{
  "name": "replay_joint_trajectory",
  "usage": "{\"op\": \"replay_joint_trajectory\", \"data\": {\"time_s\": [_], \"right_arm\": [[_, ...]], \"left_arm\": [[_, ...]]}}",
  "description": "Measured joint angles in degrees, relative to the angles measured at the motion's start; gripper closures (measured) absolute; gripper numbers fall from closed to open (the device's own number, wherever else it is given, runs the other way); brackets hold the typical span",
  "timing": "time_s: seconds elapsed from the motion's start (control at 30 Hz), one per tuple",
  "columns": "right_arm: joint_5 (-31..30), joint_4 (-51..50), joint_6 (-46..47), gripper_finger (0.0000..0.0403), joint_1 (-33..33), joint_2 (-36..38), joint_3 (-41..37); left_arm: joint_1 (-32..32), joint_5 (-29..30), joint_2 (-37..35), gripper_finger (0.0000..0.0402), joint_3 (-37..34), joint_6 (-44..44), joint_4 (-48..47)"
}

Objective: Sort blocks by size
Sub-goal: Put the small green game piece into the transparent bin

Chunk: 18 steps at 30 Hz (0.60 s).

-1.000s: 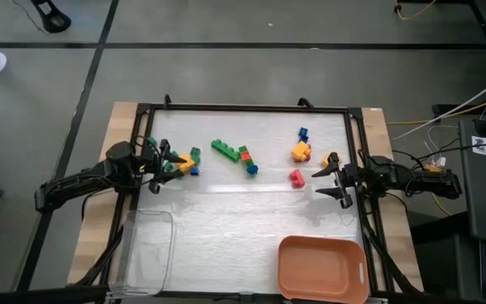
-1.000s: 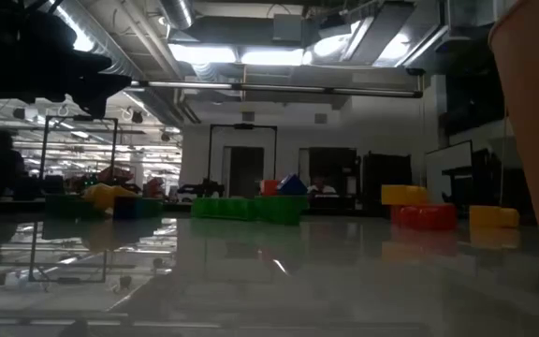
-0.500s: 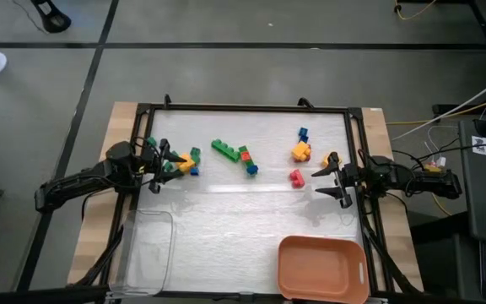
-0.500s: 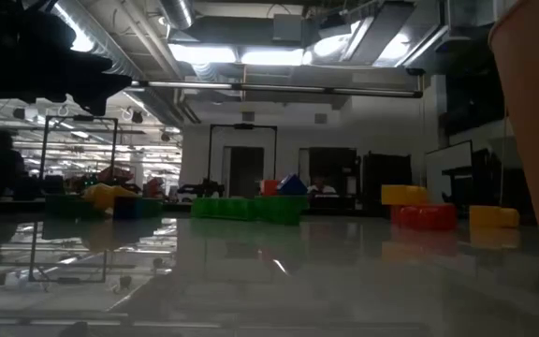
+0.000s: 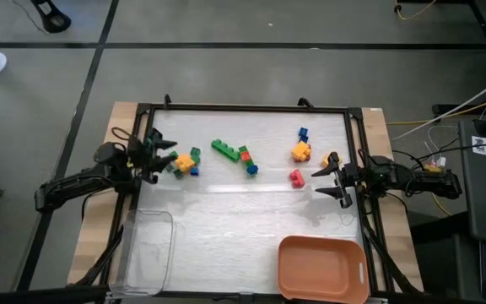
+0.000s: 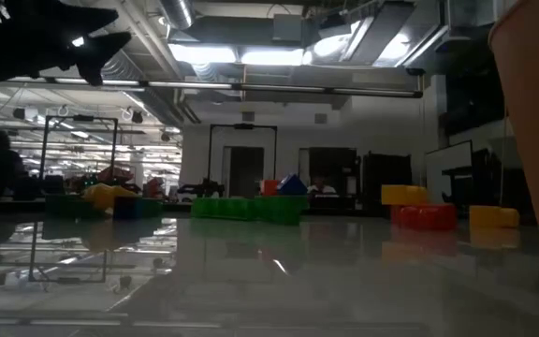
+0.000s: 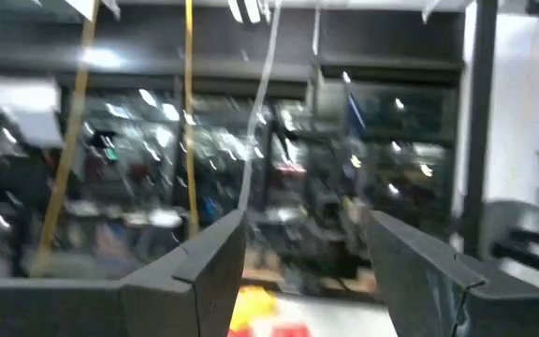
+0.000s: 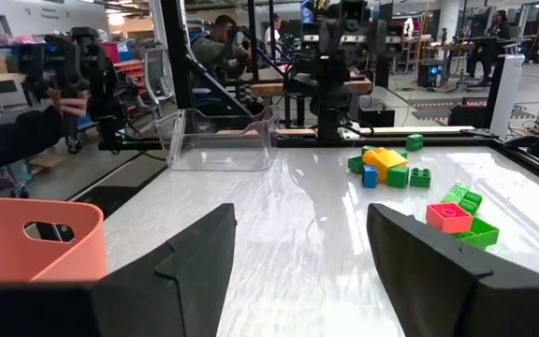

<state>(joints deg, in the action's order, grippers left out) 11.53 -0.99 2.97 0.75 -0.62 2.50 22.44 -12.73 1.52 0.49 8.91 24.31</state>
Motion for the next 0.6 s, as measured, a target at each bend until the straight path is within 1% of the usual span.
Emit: {"op": "replay_joint_trajectory", "data": {"time_s": [0.13, 0.27, 0.33, 0.4, 0.5, 0.6], "right_arm": [[0.02, -0.12, 1.89, 0.0159, 0.00, 0.00, 0.00], [-0.39, -0.17, 2.64, 0.0159, 0.00, 0.00, 0.00], [-0.59, -0.18, 2.66, 0.0159, 0.00, 0.00, 0.00], [-1.09, 0.00, 2.67, 0.0159, 0.00, 0.00, 0.00], [-3.27, 1.03, 2.75, 0.0159, 0.00, 0.00, 0.00], [-6.21, 0.92, 2.76, 0.0159, 0.00, 0.00, 0.00]], "left_arm": [[0.00, 1.49, 0.00, 0.0194, 0.00, 0.24, 1.07], [-0.07, 1.83, 0.00, 0.0194, 0.00, 3.08, 1.03], [-0.09, 3.53, 0.00, 0.0194, 0.00, 4.21, 1.11], [-0.09, 6.58, 0.30, 0.0194, 0.00, 5.63, 1.08], [-0.09, 9.00, 2.45, 0.0194, 0.95, 5.97, -2.06], [-0.09, 9.91, 6.92, 0.0194, 3.99, 5.21, -5.81]]}}
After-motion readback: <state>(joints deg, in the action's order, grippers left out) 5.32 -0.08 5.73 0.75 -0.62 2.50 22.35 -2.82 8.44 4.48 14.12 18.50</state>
